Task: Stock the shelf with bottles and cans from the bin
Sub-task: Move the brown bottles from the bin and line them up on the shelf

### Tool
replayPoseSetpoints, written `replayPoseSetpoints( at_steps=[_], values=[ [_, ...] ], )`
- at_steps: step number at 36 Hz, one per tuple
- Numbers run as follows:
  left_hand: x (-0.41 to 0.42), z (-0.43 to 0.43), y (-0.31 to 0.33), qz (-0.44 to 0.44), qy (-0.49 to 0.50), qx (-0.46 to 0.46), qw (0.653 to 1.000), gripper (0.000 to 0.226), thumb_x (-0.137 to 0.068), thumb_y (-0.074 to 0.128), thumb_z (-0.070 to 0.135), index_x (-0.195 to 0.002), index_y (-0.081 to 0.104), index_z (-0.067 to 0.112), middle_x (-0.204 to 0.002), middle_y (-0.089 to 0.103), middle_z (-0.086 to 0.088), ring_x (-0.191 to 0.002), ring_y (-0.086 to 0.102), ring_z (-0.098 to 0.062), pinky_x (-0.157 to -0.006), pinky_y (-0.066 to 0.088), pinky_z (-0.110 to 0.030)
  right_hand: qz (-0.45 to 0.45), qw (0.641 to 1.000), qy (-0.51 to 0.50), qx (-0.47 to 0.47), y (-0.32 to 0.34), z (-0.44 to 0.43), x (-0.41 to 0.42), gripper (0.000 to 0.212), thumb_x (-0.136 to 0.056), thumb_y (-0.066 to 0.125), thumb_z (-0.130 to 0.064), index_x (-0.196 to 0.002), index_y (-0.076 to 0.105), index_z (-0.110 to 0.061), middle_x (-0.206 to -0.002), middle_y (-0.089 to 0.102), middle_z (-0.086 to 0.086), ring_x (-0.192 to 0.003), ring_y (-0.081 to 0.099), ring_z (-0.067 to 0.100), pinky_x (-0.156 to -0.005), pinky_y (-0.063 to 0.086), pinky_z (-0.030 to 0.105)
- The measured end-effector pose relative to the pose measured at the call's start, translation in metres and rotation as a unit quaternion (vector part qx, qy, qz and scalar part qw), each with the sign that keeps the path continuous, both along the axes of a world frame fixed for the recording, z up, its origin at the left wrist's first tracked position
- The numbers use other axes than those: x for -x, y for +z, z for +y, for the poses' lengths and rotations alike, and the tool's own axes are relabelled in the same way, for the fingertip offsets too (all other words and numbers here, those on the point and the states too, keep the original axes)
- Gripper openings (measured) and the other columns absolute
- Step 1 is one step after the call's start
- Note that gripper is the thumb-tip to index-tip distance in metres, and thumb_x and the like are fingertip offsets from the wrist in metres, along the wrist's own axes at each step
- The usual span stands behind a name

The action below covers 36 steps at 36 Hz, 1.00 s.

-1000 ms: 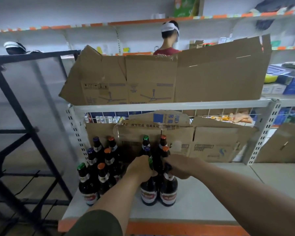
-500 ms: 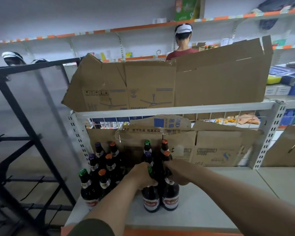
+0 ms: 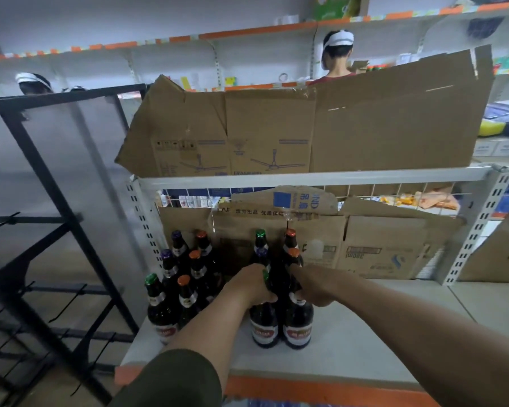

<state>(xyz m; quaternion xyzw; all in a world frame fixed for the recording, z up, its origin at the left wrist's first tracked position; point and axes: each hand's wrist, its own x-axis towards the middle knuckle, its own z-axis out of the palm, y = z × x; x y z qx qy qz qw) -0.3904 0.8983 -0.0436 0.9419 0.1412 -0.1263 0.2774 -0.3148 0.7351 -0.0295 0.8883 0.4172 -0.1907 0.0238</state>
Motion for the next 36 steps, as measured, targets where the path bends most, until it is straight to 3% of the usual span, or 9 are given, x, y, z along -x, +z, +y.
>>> replayPoseSetpoints(
  at_steps=[5,9,11,17,20,24,28,30,36],
  values=[
    [0.000,0.003,-0.004,0.003,0.021,0.011,1.000,0.032,-0.086,0.077,0.024,-0.114,0.066,0.013,-0.105,0.071,-0.007,-0.086,0.066,-0.021,-0.067,0.049,-0.026,0.005,1.000,0.008,0.010,0.002,0.002,0.000,0.041,-0.101,0.050,-0.028,-0.134,0.034,-0.010,-0.116,0.055,0.019,-0.088,0.050,0.027,-0.073,0.041,0.037],
    [-0.003,0.006,-0.008,0.003,0.020,0.015,1.000,0.024,-0.086,0.077,0.024,-0.105,0.065,0.016,-0.085,0.065,0.002,-0.079,0.063,-0.019,-0.060,0.047,-0.023,0.016,1.000,0.002,0.003,0.002,0.001,0.000,0.039,-0.101,0.050,-0.031,-0.131,0.035,-0.011,-0.111,0.056,0.017,-0.087,0.051,0.028,-0.072,0.042,0.039],
    [-0.003,0.006,-0.007,0.004,0.022,0.021,1.000,0.028,-0.086,0.078,0.023,-0.110,0.064,0.016,-0.089,0.064,0.001,-0.078,0.061,-0.017,-0.063,0.049,-0.024,0.020,1.000,-0.002,0.005,0.002,0.000,0.000,0.039,-0.100,0.050,-0.032,-0.129,0.034,-0.013,-0.111,0.057,0.016,-0.090,0.054,0.029,-0.075,0.045,0.042],
    [-0.003,0.008,-0.008,0.014,0.015,0.011,1.000,0.019,-0.087,0.076,0.025,-0.098,0.062,0.020,-0.082,0.064,0.005,-0.069,0.061,-0.011,-0.058,0.049,-0.024,0.036,0.999,-0.015,0.017,0.002,0.002,0.001,0.047,-0.101,0.049,-0.033,-0.135,0.027,-0.011,-0.108,0.060,0.018,-0.090,0.056,0.030,-0.072,0.042,0.041],
    [-0.002,0.009,-0.007,0.030,0.012,0.011,0.999,0.030,-0.085,0.077,0.030,-0.110,0.069,0.015,-0.098,0.071,-0.001,-0.088,0.069,-0.020,-0.075,0.061,-0.037,0.036,0.999,-0.020,0.017,0.001,0.002,0.001,0.052,-0.101,0.050,-0.033,-0.139,0.023,-0.012,-0.114,0.060,0.019,-0.098,0.058,0.033,-0.075,0.044,0.041],
    [0.001,0.008,-0.005,0.039,0.019,0.007,0.999,0.047,-0.075,0.077,0.042,-0.118,0.069,0.023,-0.105,0.072,-0.001,-0.097,0.069,-0.023,-0.086,0.061,-0.046,0.024,0.999,-0.021,0.015,-0.003,0.001,0.001,0.044,-0.100,0.051,-0.032,-0.131,0.027,-0.013,-0.115,0.058,0.017,-0.099,0.058,0.032,-0.078,0.047,0.042],
    [0.002,0.008,-0.003,0.050,0.027,0.008,0.998,0.053,-0.069,0.075,0.046,-0.118,0.068,0.025,-0.103,0.072,0.000,-0.100,0.069,-0.024,-0.087,0.060,-0.047,0.018,0.999,-0.023,0.020,-0.002,0.001,0.002,0.039,-0.099,0.053,-0.031,-0.123,0.030,-0.012,-0.109,0.058,0.017,-0.096,0.058,0.030,-0.077,0.048,0.041],
    [0.003,0.007,-0.001,0.052,0.026,0.008,0.998,0.057,-0.068,0.074,0.047,-0.120,0.067,0.026,-0.104,0.072,0.000,-0.100,0.069,-0.024,-0.087,0.060,-0.049,0.016,0.999,-0.024,0.018,-0.003,0.001,0.001,0.042,-0.098,0.054,-0.032,-0.125,0.028,-0.013,-0.110,0.059,0.017,-0.097,0.059,0.031,-0.081,0.050,0.044],
    [0.000,0.010,-0.007,0.064,0.037,-0.013,0.997,0.070,-0.055,0.071,0.060,-0.119,0.065,0.032,-0.102,0.071,0.004,-0.096,0.068,-0.024,-0.086,0.060,-0.050,0.026,0.999,-0.030,0.026,-0.001,0.001,0.002,0.043,-0.098,0.054,-0.029,-0.127,0.027,-0.011,-0.109,0.059,0.018,-0.096,0.059,0.032,-0.076,0.048,0.041]
  ],
)
